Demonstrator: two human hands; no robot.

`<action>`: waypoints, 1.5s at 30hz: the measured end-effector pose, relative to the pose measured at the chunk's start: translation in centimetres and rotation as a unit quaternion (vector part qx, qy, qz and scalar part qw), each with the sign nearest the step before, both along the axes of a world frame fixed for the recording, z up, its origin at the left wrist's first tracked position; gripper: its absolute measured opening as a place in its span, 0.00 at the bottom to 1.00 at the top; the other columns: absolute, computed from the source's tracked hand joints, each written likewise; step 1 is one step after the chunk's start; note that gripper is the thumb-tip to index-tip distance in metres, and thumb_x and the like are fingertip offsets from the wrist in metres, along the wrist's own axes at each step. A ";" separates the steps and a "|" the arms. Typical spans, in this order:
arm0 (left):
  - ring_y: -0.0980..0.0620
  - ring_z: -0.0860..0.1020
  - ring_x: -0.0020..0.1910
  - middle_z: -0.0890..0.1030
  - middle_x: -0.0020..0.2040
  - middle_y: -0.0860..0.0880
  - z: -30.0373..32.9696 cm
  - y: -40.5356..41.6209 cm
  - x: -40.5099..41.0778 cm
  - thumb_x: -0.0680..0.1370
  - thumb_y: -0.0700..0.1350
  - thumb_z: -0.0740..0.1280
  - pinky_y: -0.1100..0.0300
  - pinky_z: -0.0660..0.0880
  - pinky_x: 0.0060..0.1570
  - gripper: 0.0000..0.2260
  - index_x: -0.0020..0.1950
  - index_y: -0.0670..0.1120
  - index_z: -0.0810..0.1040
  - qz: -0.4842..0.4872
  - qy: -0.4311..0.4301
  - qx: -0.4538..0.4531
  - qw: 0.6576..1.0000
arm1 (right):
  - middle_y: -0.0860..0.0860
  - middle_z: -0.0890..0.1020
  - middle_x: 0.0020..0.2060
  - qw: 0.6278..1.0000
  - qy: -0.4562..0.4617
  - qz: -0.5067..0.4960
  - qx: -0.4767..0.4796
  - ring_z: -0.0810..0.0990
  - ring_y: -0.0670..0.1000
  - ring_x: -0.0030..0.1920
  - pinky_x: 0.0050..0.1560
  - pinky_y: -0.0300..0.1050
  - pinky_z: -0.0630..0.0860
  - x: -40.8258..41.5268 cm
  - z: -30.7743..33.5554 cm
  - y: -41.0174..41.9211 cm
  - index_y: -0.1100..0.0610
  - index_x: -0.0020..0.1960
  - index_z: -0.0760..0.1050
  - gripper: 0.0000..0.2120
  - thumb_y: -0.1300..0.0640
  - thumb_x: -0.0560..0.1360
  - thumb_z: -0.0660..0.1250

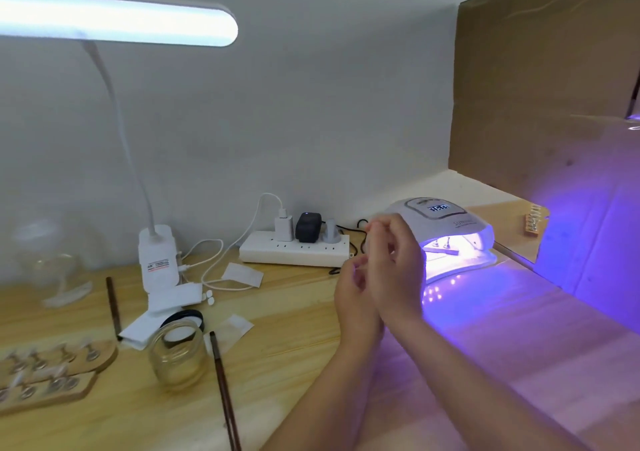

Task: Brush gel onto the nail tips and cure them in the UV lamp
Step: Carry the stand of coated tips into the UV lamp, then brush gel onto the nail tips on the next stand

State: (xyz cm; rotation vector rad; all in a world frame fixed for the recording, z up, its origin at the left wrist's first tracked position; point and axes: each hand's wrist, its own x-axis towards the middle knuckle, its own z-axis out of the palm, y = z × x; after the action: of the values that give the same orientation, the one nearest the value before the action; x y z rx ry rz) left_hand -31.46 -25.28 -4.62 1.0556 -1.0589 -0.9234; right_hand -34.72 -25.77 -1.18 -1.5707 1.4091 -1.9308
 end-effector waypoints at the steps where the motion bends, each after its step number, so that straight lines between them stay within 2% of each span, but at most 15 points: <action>1: 0.63 0.75 0.34 0.80 0.40 0.48 0.3 0.0 0.2 0.75 0.34 0.62 0.72 0.69 0.33 0.07 0.49 0.43 0.75 -0.002 0.024 0.033 0.999 | 0.42 0.75 0.27 0.998 -0.059 -0.021 0.015 0.74 0.46 0.31 0.35 0.47 0.71 0.2 -0.6 0.1 0.50 0.36 0.71 0.07 0.52 0.72 0.58; 3: 0.60 0.76 0.33 0.79 0.42 0.47 0.7 0.0 0.9 0.77 0.36 0.59 0.70 0.70 0.35 0.08 0.52 0.44 0.74 -0.019 0.049 0.078 0.996 | 0.41 0.74 0.27 0.990 -0.131 -0.049 0.023 0.72 0.43 0.32 0.37 0.45 0.69 0.9 -1.6 0.6 0.48 0.36 0.69 0.08 0.54 0.73 0.57; 6: 0.67 0.73 0.25 0.76 0.36 0.52 1.7 0.6 2.1 0.78 0.36 0.58 0.74 0.68 0.29 0.09 0.56 0.44 0.72 -0.050 0.024 0.077 0.995 | 0.43 0.72 0.29 0.977 -0.207 -0.039 0.017 0.73 0.45 0.33 0.36 0.43 0.69 2.0 -2.0 1.6 0.47 0.37 0.68 0.05 0.51 0.68 0.53; 8: 0.64 0.76 0.30 0.77 0.36 0.51 2.2 1.2 3.0 0.78 0.37 0.58 0.72 0.71 0.34 0.10 0.58 0.44 0.72 -0.065 -0.001 0.055 0.996 | 0.44 0.72 0.29 0.973 -0.229 -0.020 0.012 0.74 0.43 0.32 0.35 0.39 0.69 2.8 -2.1 2.2 0.47 0.38 0.67 0.05 0.51 0.68 0.53; 10: 0.55 0.79 0.38 0.79 0.39 0.48 3.0 2.1 4.3 0.78 0.36 0.58 0.64 0.74 0.43 0.11 0.59 0.45 0.71 -0.070 -0.029 0.026 0.997 | 0.44 0.74 0.29 0.974 -0.226 0.008 0.001 0.74 0.38 0.30 0.32 0.32 0.69 3.7 -2.3 2.8 0.47 0.39 0.67 0.05 0.52 0.69 0.53; 14: 0.60 0.78 0.36 0.79 0.37 0.55 4.9 4.3 8.3 0.78 0.35 0.59 0.66 0.75 0.42 0.14 0.50 0.55 0.71 -0.038 -0.132 -0.129 0.982 | 0.37 0.76 0.35 0.983 -0.131 0.097 -0.080 0.74 0.37 0.36 0.37 0.31 0.69 5.9 -2.5 4.4 0.47 0.41 0.67 0.05 0.55 0.73 0.55; 17: 0.61 0.78 0.43 0.79 0.40 0.56 5.6 6.6 12.5 0.77 0.35 0.61 0.67 0.75 0.43 0.16 0.51 0.58 0.70 0.009 -0.240 -0.209 0.948 | 0.37 0.74 0.33 0.980 -0.020 0.159 -0.122 0.69 0.38 0.32 0.32 0.30 0.65 7.7 -2.8 5.7 0.46 0.41 0.65 0.02 0.53 0.73 0.56; 21: 0.63 0.76 0.43 0.78 0.43 0.57 6.0 9.6 19.6 0.77 0.35 0.62 0.72 0.71 0.43 0.16 0.54 0.57 0.70 0.115 -0.318 -0.261 0.904 | 0.40 0.73 0.33 0.969 0.107 0.188 -0.120 0.68 0.42 0.30 0.29 0.31 0.65 8.9 -3.9 6.9 0.44 0.40 0.64 0.02 0.50 0.71 0.57; 27: 0.65 0.74 0.40 0.76 0.44 0.58 3.4 13.5 30.5 0.78 0.36 0.59 0.73 0.70 0.32 0.12 0.54 0.52 0.72 0.290 -0.295 -0.124 0.902 | 0.43 0.74 0.32 0.950 0.246 0.184 -0.047 0.70 0.44 0.30 0.29 0.36 0.67 9.1 -4.8 7.5 0.41 0.41 0.64 0.06 0.50 0.71 0.61; 30: 0.57 0.72 0.48 0.76 0.53 0.52 1.3 15.1 33.2 0.78 0.38 0.58 0.67 0.67 0.42 0.14 0.63 0.47 0.69 0.315 -0.326 0.010 0.891 | 0.48 0.72 0.26 0.926 0.326 0.189 0.021 0.70 0.46 0.28 0.29 0.40 0.68 9.4 -5.0 7.4 0.43 0.40 0.64 0.07 0.50 0.71 0.63; 33: 0.49 0.71 0.59 0.72 0.64 0.48 -0.1 16.0 34.0 0.78 0.41 0.59 0.57 0.66 0.57 0.22 0.71 0.46 0.60 0.272 -0.356 0.134 0.884 | 0.46 0.70 0.23 0.904 0.373 0.199 0.062 0.69 0.44 0.26 0.28 0.39 0.67 9.5 -4.9 7.5 0.45 0.40 0.65 0.07 0.47 0.71 0.64; 35: 0.46 0.70 0.63 0.72 0.66 0.48 -0.4 16.1 33.9 0.78 0.43 0.59 0.52 0.62 0.65 0.25 0.73 0.47 0.55 0.246 -0.396 0.184 0.865 | 0.45 0.70 0.24 0.888 0.401 0.202 0.096 0.70 0.43 0.27 0.30 0.40 0.68 9.6 -4.8 7.5 0.44 0.41 0.66 0.08 0.46 0.71 0.65; 38: 0.45 0.68 0.65 0.71 0.67 0.48 -0.5 15.9 33.7 0.76 0.44 0.61 0.51 0.60 0.68 0.29 0.74 0.48 0.53 0.234 -0.413 0.214 0.854 | 0.45 0.71 0.27 0.867 0.435 0.211 0.123 0.71 0.42 0.30 0.32 0.40 0.68 9.8 -4.6 7.4 0.43 0.40 0.66 0.09 0.45 0.71 0.67; 41: 0.47 0.70 0.63 0.74 0.62 0.50 -0.5 15.8 34.0 0.73 0.44 0.66 0.49 0.62 0.66 0.31 0.73 0.48 0.56 0.239 -0.410 0.218 0.853 | 0.45 0.71 0.28 0.866 0.429 0.225 0.125 0.70 0.42 0.30 0.32 0.39 0.67 9.8 -4.5 7.2 0.42 0.40 0.66 0.10 0.47 0.70 0.68; 45: 0.52 0.75 0.49 0.77 0.42 0.56 -0.3 15.9 34.8 0.70 0.45 0.72 0.49 0.67 0.62 0.19 0.58 0.50 0.72 0.219 -0.391 0.194 0.873 | 0.45 0.72 0.28 0.866 0.420 0.243 0.121 0.70 0.41 0.29 0.33 0.38 0.68 9.5 -4.5 7.0 0.41 0.41 0.66 0.11 0.51 0.70 0.69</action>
State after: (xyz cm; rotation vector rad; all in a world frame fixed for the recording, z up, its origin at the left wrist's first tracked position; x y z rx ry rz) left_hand 3.33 -9.42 -4.96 2.0149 -1.2162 -0.3139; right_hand -25.22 -18.81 -5.69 -2.4576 1.2391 -0.7402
